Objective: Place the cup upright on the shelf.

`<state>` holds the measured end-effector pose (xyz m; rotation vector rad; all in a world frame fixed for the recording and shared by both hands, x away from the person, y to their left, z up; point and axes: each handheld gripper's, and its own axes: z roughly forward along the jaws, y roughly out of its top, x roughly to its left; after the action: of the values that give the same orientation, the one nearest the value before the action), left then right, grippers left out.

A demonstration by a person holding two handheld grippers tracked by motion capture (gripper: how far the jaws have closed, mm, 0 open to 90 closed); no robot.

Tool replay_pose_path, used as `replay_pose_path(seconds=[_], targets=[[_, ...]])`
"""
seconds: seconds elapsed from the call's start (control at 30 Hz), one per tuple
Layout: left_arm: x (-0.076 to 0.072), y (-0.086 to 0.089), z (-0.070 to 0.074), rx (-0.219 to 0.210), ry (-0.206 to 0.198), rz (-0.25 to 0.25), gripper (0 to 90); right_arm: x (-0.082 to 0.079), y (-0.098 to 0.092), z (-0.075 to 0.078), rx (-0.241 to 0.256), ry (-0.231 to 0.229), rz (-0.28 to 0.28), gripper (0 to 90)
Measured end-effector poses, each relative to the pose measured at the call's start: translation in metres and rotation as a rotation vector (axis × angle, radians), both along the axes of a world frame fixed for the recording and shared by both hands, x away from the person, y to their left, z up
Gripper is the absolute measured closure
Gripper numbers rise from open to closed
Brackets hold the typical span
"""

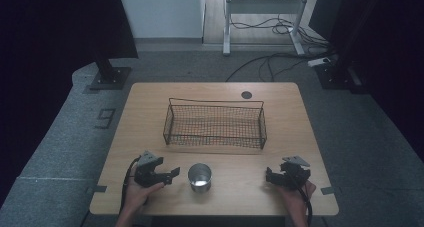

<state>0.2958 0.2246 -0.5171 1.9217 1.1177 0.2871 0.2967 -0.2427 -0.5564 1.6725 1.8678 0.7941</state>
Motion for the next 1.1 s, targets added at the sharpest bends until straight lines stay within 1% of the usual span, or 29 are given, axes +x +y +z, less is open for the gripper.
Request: replay_pose_path(seconds=[0.13, 0.27, 0.33, 0.53, 0.6, 0.73, 0.9, 0.93, 0.97, 1.1], targets=[[0.0, 0.001, 0.001, -0.008, 0.005, 0.001, 14.9, 0.0, -0.001, 0.0, 0.0, -0.001, 0.005, 0.0], [0.0, 0.002, 0.001, -0.002, 0.006, 0.006, 15.1, -0.001, -0.001, 0.0, -0.001, 0.0, 0.009, 0.0], [0.0, 0.004, 0.001, -0.007, 0.006, 0.007, 15.1, -0.001, 0.0, 0.0, -0.003, -0.003, 0.012, 0.2], [-0.001, 0.004, 0.004, -0.015, 0.008, -0.005, 15.2, -0.001, -0.001, 0.0, 0.0, -0.001, 0.012, 0.1], [-0.003, 0.004, 0.007, 0.001, -0.006, 0.011, 15.2, -0.001, -0.001, 0.0, 0.0, -0.002, 0.012, 0.1], [-0.004, 0.006, 0.01, -0.014, -0.005, 0.014, 14.9, -0.001, -0.001, 0.0, 0.0, -0.002, 0.012, 0.1], [-0.005, 0.009, 0.015, -0.058, -0.008, 0.005, 14.8, -0.001, -0.001, 0.0, 0.0, -0.002, 0.012, 0.1], [-0.005, 0.009, 0.015, -0.058, -0.008, 0.005, 14.8, -0.001, -0.001, 0.0, 0.0, -0.002, 0.011, 0.1], [-0.006, 0.01, 0.017, -0.078, -0.009, -0.002, 14.9, -0.001, -0.001, 0.0, 0.0, -0.002, 0.012, 0.1], [-0.009, 0.007, 0.021, -0.079, -0.019, -0.018, 14.8, -0.001, -0.001, 0.0, 0.0, -0.002, 0.007, 0.1]])
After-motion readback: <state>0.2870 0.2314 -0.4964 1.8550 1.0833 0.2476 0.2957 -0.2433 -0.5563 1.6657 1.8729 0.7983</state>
